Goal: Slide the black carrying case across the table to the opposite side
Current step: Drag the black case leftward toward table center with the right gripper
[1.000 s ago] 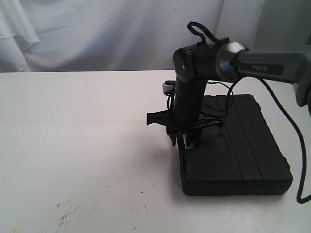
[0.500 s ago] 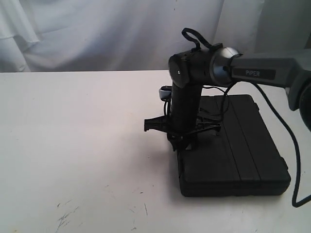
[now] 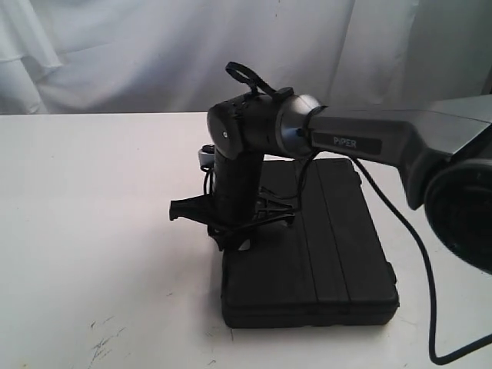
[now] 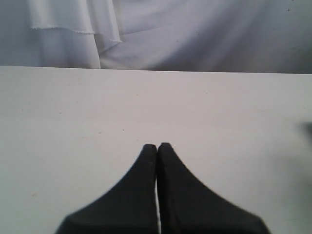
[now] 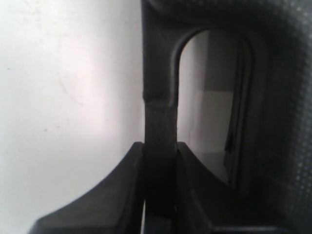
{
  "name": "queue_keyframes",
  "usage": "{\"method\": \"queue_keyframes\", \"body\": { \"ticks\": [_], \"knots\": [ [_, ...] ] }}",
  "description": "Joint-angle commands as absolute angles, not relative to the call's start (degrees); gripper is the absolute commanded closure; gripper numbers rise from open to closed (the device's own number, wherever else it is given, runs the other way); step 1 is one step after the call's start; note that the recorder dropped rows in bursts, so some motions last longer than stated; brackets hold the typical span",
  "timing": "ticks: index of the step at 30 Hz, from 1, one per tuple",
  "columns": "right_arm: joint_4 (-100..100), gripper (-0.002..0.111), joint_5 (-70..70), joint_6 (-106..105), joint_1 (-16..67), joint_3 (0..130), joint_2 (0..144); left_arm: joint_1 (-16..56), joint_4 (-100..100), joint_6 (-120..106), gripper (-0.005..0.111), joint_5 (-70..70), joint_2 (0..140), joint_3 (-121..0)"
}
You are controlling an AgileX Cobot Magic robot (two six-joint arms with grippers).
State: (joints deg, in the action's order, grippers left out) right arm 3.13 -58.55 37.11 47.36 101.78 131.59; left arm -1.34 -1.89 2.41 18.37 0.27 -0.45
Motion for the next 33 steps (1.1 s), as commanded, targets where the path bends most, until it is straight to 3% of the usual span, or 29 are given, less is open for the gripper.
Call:
{"method": "queue_keyframes", "body": {
  "ticks": [1,14,31,33],
  "knots": [
    [5.2,0.108,-58.2,38.9,49.2,106.2,132.4,-1.1,-1.9,2.5,0.107,18.0,0.0,0.0],
    [7.2,0.108,-61.8,41.8,53.2,123.9,141.6,-1.1,-1.9,2.5,0.107,18.0,0.0,0.0],
    [9.1,0.108,-57.2,41.3,53.3,124.5,141.9,-1.1,-1.9,2.5,0.107,18.0,0.0,0.0],
    [9.1,0.104,-57.4,41.3,53.3,124.5,141.9,-1.1,-1.9,2.5,0.107,18.0,0.0,0.0]
  ]
}}
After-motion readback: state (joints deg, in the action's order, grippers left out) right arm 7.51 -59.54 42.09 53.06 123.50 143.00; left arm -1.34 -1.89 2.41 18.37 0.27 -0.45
